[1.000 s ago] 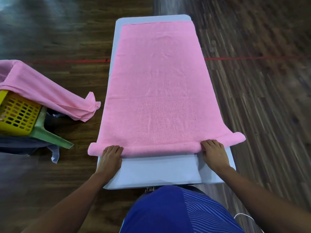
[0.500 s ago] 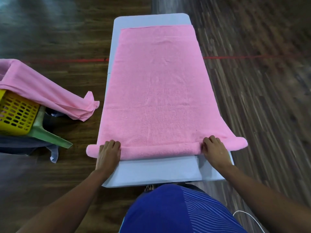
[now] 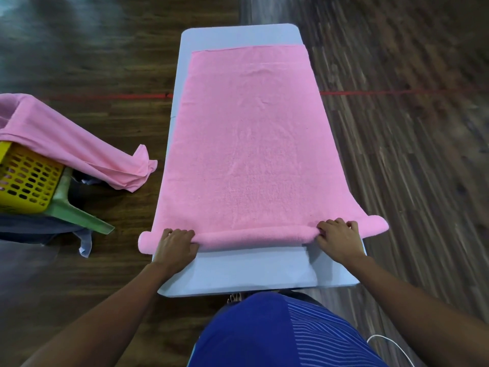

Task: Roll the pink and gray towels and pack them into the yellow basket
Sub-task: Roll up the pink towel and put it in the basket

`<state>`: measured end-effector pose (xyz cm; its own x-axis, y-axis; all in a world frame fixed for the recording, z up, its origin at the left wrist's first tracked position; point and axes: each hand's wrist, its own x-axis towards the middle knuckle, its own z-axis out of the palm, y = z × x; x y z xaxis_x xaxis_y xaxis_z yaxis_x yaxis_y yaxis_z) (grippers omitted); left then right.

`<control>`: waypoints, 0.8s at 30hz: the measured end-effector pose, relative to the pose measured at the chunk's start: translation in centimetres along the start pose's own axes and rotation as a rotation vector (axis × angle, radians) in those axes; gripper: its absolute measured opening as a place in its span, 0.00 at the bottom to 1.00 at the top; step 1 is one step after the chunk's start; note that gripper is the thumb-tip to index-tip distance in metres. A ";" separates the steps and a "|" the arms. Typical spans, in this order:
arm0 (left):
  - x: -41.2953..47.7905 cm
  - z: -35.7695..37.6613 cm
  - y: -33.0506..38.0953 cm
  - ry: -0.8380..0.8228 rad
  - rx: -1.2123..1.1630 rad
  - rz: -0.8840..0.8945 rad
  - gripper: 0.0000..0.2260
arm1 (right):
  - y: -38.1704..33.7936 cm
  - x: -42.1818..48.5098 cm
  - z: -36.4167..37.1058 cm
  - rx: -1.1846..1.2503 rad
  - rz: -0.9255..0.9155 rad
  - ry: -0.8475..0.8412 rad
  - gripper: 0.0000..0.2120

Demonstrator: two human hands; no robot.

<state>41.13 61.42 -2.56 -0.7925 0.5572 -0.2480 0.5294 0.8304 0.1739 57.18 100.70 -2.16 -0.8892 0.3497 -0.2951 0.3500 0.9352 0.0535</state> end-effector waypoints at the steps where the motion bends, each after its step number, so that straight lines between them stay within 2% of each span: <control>1: 0.3 -0.1 -0.1 -0.027 -0.007 -0.019 0.11 | 0.1 0.3 -0.2 -0.005 0.016 -0.018 0.18; 3: 1.0 0.0 -0.3 0.020 -0.043 -0.050 0.09 | 0.1 0.7 -0.2 0.034 0.051 0.027 0.12; 6: 1.6 0.2 -0.3 0.219 0.009 -0.098 0.08 | -0.3 1.0 0.2 0.180 0.073 0.218 0.06; 9: 1.0 0.7 0.4 0.270 0.026 -0.041 0.06 | -0.9 0.8 0.5 0.287 0.029 0.218 0.05; 13: -0.4 1.8 -0.3 0.152 0.066 0.075 0.23 | -0.9 -0.4 1.6 0.191 -0.075 0.150 0.22; 14: -0.5 1.8 -0.5 0.128 0.084 0.079 0.25 | -0.9 -0.5 1.6 0.183 -0.066 0.147 0.23; 17: 0.2 1.4 -0.7 0.116 0.085 0.038 0.19 | -1.1 0.4 1.1 0.170 -0.019 0.154 0.16; 21: 1.4 0.2 0.0 0.080 0.057 -0.009 0.08 | -1.1 1.4 -0.3 0.050 0.001 0.067 0.07; 24: 1.8 -0.7 0.5 -0.036 0.035 -0.058 0.14 | -1.0 1.7 -0.9 0.014 0.019 -0.010 0.09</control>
<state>39.73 62.81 -2.21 -0.8107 0.5078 -0.2913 0.4939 0.8604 0.1253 55.07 100.35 -1.80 -0.8794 0.3671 -0.3032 0.3713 0.9274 0.0458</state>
